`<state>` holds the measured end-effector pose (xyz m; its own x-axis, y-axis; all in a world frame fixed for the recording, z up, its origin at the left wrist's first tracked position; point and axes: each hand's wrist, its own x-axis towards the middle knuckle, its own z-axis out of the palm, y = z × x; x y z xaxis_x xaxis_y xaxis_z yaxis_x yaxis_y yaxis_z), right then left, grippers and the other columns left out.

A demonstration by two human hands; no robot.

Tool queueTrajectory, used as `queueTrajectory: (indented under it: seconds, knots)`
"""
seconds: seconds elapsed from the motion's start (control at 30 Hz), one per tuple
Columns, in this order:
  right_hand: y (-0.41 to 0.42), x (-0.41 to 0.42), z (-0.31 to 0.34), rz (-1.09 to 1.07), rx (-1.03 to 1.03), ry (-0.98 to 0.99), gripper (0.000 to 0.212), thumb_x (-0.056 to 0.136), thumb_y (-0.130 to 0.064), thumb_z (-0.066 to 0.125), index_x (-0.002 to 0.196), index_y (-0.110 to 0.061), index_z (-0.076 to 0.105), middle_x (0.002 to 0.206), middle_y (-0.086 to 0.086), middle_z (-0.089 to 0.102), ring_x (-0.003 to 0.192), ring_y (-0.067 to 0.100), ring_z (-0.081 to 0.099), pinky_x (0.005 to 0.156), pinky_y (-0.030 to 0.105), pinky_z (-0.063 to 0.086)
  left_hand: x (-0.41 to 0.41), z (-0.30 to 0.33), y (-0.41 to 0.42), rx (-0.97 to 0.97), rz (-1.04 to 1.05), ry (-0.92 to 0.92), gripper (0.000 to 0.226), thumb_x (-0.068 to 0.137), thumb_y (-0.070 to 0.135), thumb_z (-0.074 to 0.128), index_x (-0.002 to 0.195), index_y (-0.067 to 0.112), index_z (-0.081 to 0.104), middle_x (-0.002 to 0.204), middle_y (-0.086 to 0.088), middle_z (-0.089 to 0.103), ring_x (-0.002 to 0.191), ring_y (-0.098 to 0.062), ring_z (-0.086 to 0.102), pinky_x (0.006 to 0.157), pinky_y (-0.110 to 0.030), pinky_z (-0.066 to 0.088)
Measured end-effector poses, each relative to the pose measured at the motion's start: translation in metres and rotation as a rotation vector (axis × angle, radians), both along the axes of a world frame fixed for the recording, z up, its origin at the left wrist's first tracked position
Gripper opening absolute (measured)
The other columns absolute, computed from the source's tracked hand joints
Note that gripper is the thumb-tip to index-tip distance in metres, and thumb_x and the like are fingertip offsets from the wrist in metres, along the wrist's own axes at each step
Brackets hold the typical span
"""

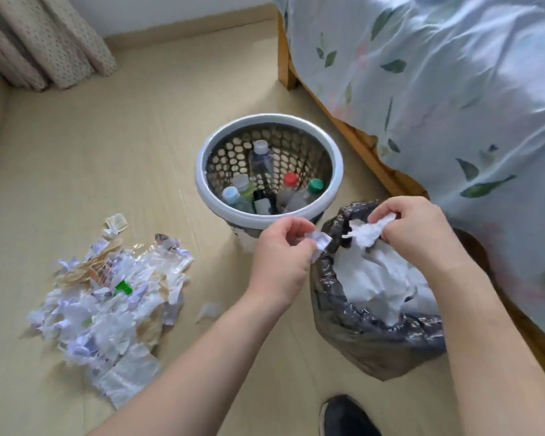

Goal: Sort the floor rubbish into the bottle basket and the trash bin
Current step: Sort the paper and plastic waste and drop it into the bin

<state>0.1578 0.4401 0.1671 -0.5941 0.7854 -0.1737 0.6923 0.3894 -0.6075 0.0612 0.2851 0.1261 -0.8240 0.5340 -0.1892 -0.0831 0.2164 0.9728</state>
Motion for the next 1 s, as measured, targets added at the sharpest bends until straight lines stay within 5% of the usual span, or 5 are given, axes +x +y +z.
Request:
queueTrajectory:
  seconds: [0.3,0.47,0.67,0.8,1.0]
  knots:
    - [0.049,0.04,-0.026,0.001,-0.123,-0.388,0.044,0.094,0.004,0.043,0.122,-0.018,0.068,0.127,0.01,0.063,0.115,0.028,0.058,0.1,0.036,0.048,0.042,-0.017,0.082,-0.299,-0.336,0.201,0.027,0.088,0.011,0.055,0.11,0.023,0.065,0.109,0.007,0.066,0.101,-0.009,0.06,0.091,-0.029,0.05]
    - [0.046,0.035,-0.015,0.003,0.014,-0.151,0.044,0.093,0.0,0.043,0.127,-0.021,0.063,0.13,0.003,0.061,0.119,0.022,0.056,0.102,0.033,0.045,0.021,-0.018,0.044,-0.266,-0.135,0.33,0.025,0.087,0.006,0.051,0.101,0.025,0.062,0.104,0.005,0.062,0.096,-0.008,0.058,0.086,-0.025,0.048]
    - [-0.04,-0.024,-0.02,0.411,-0.068,0.125,0.027,0.098,-0.019,0.047,0.116,-0.023,0.068,0.115,-0.009,0.066,0.106,0.006,0.058,0.093,0.021,0.044,-0.019,-0.051,-0.045,-0.376,0.105,0.299,0.021,0.089,0.01,0.05,0.098,0.026,0.06,0.103,0.005,0.06,0.084,-0.012,0.057,0.076,-0.031,0.051]
    - [-0.111,-0.057,-0.066,0.682,-0.173,0.019,0.031,0.094,-0.012,0.048,0.118,-0.02,0.067,0.119,-0.005,0.066,0.111,0.011,0.057,0.095,0.02,0.042,-0.031,-0.079,-0.119,-0.489,0.131,0.264,0.02,0.09,0.007,0.051,0.1,0.021,0.061,0.1,0.006,0.061,0.082,-0.009,0.058,0.073,-0.026,0.047]
    - [-0.19,-0.093,-0.173,0.764,-0.258,-0.372,0.042,0.092,-0.012,0.045,0.133,-0.017,0.048,0.135,0.008,0.048,0.12,0.027,0.052,0.095,0.03,0.044,-0.049,-0.137,-0.25,-0.786,0.178,0.115,0.015,0.091,0.012,0.054,0.091,0.025,0.06,0.095,0.0,0.065,0.078,-0.012,0.059,0.063,-0.026,0.044]
